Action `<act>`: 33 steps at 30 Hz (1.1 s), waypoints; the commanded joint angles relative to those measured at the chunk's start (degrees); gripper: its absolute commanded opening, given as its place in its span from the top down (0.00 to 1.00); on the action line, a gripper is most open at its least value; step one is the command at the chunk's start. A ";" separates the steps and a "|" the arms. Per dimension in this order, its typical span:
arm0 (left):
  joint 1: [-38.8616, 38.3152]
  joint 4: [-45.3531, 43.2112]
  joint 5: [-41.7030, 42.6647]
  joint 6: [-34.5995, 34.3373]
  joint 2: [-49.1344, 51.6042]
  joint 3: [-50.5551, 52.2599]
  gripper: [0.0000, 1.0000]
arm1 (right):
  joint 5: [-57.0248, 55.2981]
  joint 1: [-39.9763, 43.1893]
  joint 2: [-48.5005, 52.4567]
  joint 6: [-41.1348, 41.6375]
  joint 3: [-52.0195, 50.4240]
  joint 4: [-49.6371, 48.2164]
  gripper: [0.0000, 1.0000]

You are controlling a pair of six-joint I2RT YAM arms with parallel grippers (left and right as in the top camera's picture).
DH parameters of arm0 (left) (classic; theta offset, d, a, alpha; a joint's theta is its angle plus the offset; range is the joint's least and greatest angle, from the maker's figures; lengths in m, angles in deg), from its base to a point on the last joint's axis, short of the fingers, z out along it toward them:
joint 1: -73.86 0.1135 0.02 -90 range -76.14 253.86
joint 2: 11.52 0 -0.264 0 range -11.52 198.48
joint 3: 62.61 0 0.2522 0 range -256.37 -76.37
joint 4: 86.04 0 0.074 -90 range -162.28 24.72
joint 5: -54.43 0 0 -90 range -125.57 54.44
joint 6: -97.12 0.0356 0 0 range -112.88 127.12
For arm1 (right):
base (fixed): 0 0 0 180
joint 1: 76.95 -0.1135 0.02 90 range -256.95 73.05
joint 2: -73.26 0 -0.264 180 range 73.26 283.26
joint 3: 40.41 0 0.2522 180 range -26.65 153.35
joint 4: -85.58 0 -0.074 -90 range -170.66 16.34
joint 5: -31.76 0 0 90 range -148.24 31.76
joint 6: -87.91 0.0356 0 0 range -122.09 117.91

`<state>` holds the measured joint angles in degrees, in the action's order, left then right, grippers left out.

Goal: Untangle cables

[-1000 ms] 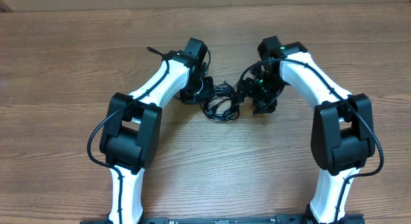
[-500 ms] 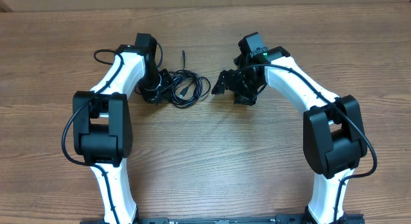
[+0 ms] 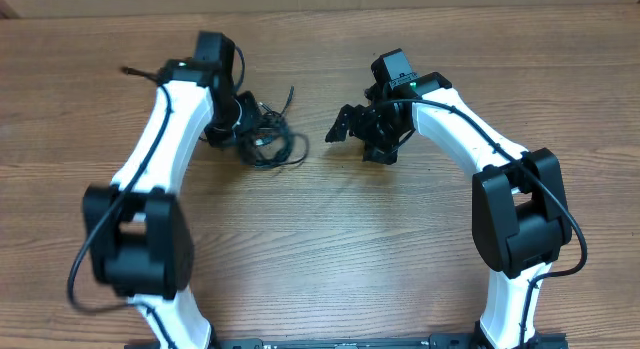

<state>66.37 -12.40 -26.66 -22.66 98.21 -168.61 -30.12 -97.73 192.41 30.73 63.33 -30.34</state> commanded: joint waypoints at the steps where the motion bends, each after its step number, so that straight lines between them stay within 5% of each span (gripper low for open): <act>1: -2.51 1.22 -2.97 1.73 -1.73 -0.24 0.92 | -0.13 -0.11 -0.39 0.22 0.09 -0.57 0.11; 11: -3.43 4.94 -8.79 1.75 -0.55 -0.13 0.84 | -0.17 -0.11 -0.39 0.20 0.09 0.31 0.10; 14: -3.45 5.44 -8.92 2.40 -0.55 -0.13 0.54 | -0.15 -0.11 -0.39 0.22 0.07 0.31 0.09; 18: -3.39 6.14 -9.40 3.61 -0.55 -0.13 0.45 | -0.15 -0.11 -0.39 0.20 0.07 0.50 0.05; 24: -3.39 5.62 -10.95 4.74 -0.33 -0.13 0.49 | -0.13 -0.17 -0.39 0.74 0.07 1.38 0.05; 27: -3.39 4.59 -13.03 4.74 0.55 0.33 0.67 | -0.15 -0.66 -0.37 3.48 0.07 1.60 0.06; 31: -3.43 4.57 -12.28 5.18 4.79 0.39 0.74 | -0.15 -2.43 -0.37 5.38 0.07 1.27 0.12; 33: -3.58 4.66 -10.12 6.29 7.91 0.39 0.89 | -0.15 -4.02 -0.37 5.38 0.07 0.68 0.12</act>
<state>62.81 -7.75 -37.96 -18.00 100.92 -168.66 -30.18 -99.30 192.41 34.68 63.33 -29.00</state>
